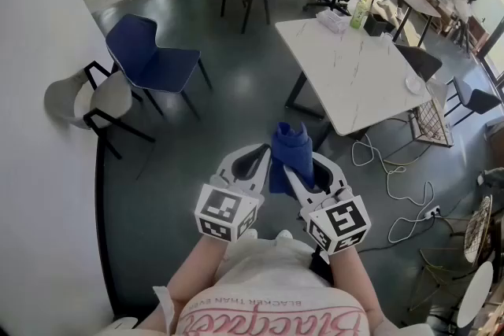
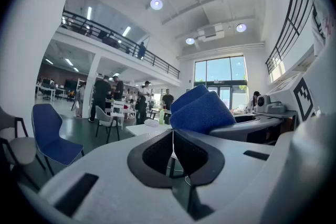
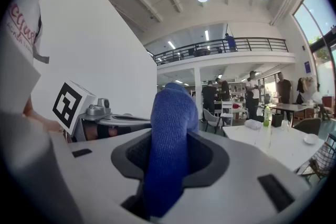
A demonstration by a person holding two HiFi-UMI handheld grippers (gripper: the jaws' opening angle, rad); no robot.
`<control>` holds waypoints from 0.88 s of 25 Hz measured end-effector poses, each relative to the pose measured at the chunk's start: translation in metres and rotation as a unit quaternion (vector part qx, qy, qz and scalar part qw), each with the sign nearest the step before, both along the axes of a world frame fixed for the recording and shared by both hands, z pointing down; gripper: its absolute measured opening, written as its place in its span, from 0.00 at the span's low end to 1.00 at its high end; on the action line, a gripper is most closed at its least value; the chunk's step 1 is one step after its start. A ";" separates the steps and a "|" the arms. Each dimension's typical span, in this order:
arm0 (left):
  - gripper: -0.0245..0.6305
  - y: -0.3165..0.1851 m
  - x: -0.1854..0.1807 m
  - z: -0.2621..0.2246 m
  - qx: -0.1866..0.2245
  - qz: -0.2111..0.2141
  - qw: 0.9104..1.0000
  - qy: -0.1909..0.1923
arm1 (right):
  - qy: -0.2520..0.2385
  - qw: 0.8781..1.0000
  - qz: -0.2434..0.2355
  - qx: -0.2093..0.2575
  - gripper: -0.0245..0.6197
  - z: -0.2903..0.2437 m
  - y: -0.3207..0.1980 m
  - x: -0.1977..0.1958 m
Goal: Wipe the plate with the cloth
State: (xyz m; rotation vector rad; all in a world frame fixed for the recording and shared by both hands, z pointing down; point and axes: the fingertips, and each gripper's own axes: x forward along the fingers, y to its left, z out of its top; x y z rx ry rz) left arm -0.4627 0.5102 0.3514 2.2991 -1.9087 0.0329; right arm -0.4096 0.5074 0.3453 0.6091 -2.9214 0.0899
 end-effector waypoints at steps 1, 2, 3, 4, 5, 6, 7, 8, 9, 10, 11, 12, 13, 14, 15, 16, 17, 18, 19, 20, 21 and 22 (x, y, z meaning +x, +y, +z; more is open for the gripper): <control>0.04 0.001 -0.002 -0.001 0.001 -0.001 1.000 0.000 | -0.003 1.000 -0.001 0.000 0.24 -0.002 0.000 -0.002; 0.04 0.001 -0.004 -0.002 0.002 -0.001 1.000 0.001 | -0.005 1.000 -0.001 0.000 0.24 -0.003 0.000 -0.004; 0.04 0.002 -0.006 -0.002 0.003 -0.002 1.000 0.000 | -0.006 1.000 -0.002 0.001 0.24 -0.005 0.001 -0.005; 0.04 0.001 -0.007 -0.003 0.004 -0.002 1.000 0.000 | -0.007 1.000 -0.002 0.002 0.24 -0.006 0.001 -0.007; 0.04 0.001 -0.008 -0.003 0.004 -0.002 1.000 0.000 | -0.006 1.000 -0.003 0.003 0.24 -0.006 0.000 -0.008; 0.04 -0.001 -0.009 -0.003 0.004 -0.002 1.000 0.000 | -0.005 1.000 -0.004 0.003 0.24 -0.006 0.000 -0.008; 0.04 -0.002 -0.009 -0.003 0.004 -0.002 1.000 0.001 | -0.004 1.000 -0.004 0.004 0.24 -0.005 -0.001 -0.009; 0.04 -0.004 -0.008 -0.002 0.005 -0.002 1.000 0.001 | -0.003 1.000 -0.005 0.004 0.24 -0.005 -0.002 -0.008; 0.04 -0.005 -0.007 -0.001 0.005 -0.002 1.000 0.002 | -0.003 1.000 -0.005 0.004 0.24 -0.004 -0.003 -0.007; 0.04 -0.007 -0.006 -0.001 0.005 -0.002 1.000 0.004 | -0.005 1.000 -0.004 0.003 0.24 -0.004 -0.005 -0.005; 0.04 -0.009 -0.005 -0.001 0.005 -0.002 1.000 0.005 | -0.007 1.000 -0.002 0.002 0.24 -0.004 -0.007 -0.003; 0.04 -0.012 -0.003 -0.001 0.005 -0.002 1.000 0.007 | -0.009 1.000 0.000 0.000 0.24 -0.004 -0.010 -0.001; 0.04 -0.015 -0.001 -0.001 0.005 -0.002 1.000 0.008 | -0.011 1.000 0.001 -0.002 0.24 -0.005 -0.013 0.001; 0.04 -0.018 0.000 -0.001 0.005 -0.002 1.000 0.008 | -0.011 1.000 0.002 -0.002 0.24 -0.005 -0.016 0.003; 0.04 -0.021 0.002 -0.001 0.005 -0.001 1.000 0.009 | -0.011 1.000 0.003 -0.002 0.24 -0.005 -0.018 0.005; 0.04 -0.024 0.005 -0.001 0.005 0.000 1.000 0.010 | -0.011 1.000 0.004 -0.002 0.24 -0.005 -0.020 0.007; 0.04 -0.027 0.008 -0.001 0.005 0.002 1.000 0.010 | -0.011 1.000 0.007 -0.003 0.24 -0.004 -0.023 0.010; 0.04 -0.030 0.012 -0.001 0.006 0.005 1.000 0.010 | -0.012 1.000 0.009 -0.003 0.24 -0.004 -0.025 0.014; 0.04 -0.033 0.016 -0.001 0.006 0.007 1.000 0.010 | -0.012 1.000 0.013 -0.004 0.24 -0.004 -0.028 0.018; 0.04 -0.035 0.019 -0.001 0.006 0.010 1.000 0.009 | -0.012 1.000 0.016 -0.004 0.24 -0.004 -0.030 0.022; 0.04 -0.038 0.023 0.000 0.006 0.013 1.000 0.009 | -0.013 1.000 0.020 -0.004 0.24 -0.003 -0.033 0.026; 0.04 -0.042 0.028 0.000 0.006 0.016 1.000 0.009 | -0.013 1.000 0.024 -0.004 0.24 -0.003 -0.036 0.031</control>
